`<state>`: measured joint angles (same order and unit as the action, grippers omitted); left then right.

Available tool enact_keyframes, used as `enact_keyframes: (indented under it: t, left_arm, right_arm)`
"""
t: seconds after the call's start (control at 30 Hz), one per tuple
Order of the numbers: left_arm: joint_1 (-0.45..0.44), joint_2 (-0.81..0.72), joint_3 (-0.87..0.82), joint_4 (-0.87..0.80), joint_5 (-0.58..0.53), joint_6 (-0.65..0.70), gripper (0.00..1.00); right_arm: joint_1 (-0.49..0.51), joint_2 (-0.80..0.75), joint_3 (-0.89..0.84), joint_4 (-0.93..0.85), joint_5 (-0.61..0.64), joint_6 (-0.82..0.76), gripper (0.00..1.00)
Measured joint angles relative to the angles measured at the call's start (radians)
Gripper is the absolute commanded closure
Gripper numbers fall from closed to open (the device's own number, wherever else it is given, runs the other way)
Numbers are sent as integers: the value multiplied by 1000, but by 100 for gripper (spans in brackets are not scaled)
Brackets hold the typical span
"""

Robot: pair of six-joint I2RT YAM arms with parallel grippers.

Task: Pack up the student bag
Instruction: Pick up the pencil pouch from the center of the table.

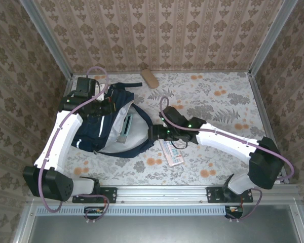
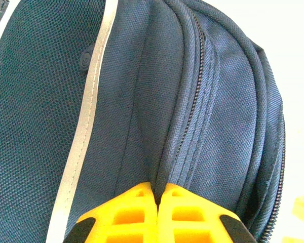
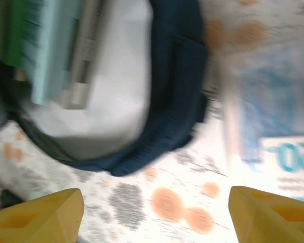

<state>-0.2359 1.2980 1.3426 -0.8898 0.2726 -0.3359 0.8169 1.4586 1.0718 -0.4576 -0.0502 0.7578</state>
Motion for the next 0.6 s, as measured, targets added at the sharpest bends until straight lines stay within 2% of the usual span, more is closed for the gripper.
enact_keyframes:
  t: [0.3,0.53,0.6]
  left_arm:
    - [1,0,0,0,2,0,100]
    - [1,0,0,0,4,0,100]
    - [1,0,0,0,4,0,100]
  right_arm:
    - [-6,-108,-286,-97,74,-47,35]
    - [-3,-135,-368,-99,80,-47,36]
    - [-1,-135,-386,-93,73,-31,39]
